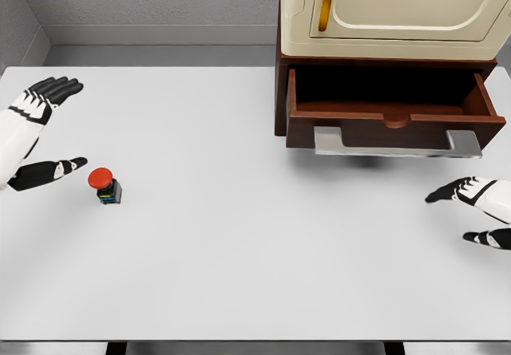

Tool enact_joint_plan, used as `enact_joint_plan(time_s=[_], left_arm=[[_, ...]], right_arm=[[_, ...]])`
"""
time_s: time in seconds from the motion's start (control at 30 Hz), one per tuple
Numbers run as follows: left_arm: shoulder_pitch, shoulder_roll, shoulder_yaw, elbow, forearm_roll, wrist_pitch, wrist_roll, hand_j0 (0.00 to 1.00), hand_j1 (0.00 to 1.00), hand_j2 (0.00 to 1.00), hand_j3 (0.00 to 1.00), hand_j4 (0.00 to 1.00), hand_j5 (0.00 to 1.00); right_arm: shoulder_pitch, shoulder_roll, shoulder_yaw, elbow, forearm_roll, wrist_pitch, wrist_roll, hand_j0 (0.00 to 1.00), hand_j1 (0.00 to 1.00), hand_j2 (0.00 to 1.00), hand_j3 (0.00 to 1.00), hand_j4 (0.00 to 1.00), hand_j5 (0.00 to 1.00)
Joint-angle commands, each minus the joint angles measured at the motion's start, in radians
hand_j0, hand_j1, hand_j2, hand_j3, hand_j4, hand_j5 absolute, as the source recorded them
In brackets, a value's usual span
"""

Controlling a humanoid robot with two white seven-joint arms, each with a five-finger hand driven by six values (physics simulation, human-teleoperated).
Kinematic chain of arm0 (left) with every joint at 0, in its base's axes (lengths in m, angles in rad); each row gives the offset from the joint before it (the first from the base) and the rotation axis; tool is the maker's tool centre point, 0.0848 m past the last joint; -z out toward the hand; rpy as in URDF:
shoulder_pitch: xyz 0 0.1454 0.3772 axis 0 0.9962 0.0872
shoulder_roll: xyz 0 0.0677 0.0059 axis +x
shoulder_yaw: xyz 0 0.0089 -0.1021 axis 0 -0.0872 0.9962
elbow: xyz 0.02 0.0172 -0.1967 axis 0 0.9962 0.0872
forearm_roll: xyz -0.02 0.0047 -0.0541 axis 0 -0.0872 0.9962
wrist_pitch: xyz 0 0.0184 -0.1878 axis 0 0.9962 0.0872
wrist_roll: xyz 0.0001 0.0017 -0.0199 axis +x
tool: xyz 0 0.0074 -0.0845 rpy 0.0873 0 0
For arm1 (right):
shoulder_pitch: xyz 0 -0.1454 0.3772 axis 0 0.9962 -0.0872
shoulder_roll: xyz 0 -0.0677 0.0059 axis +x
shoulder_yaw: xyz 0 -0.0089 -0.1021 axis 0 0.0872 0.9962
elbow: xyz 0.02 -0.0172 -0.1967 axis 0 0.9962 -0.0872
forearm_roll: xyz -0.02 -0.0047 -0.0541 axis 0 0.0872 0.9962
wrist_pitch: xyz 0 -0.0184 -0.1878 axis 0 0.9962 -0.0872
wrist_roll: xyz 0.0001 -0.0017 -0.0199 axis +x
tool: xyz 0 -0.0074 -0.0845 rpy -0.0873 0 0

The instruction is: Put the switch into the drawer with left arm, and close the drawer with right arm

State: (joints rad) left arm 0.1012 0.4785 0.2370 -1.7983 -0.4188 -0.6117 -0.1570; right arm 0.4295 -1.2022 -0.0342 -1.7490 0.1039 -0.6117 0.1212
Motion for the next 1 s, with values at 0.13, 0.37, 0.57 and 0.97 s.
enact_joint_plan(time_s=[0.13,0.37,0.57,0.97], left_arm=[[-0.002,-0.001,-0.005,-0.001,0.015,0.001,0.005,1.0,1.0,1.0,1.0,1.0,1.0],[0.064,0.068,-0.143,0.002,0.311,0.001,0.011,1.0,1.0,1.0,1.0,1.0,1.0],[0.072,0.181,-0.245,0.011,0.566,0.001,0.008,1.0,1.0,1.0,1.0,1.0,1.0],[0.051,0.173,-0.323,0.03,0.726,0.193,-0.061,1.0,1.0,1.0,1.0,1.0,1.0]], right_arm=[[0.0,-0.007,-0.001,-0.004,-0.004,0.001,0.0,1.0,1.0,1.0,1.0,1.0,1.0],[0.011,-0.014,-0.001,0.005,0.011,0.001,0.002,1.0,1.0,1.0,1.0,1.0,1.0],[0.014,-0.039,-0.001,0.006,0.014,0.001,0.003,1.0,1.0,1.0,1.0,1.0,1.0],[0.012,-0.04,-0.018,-0.017,0.013,0.001,0.003,0.76,0.76,0.76,0.76,0.76,0.76]])
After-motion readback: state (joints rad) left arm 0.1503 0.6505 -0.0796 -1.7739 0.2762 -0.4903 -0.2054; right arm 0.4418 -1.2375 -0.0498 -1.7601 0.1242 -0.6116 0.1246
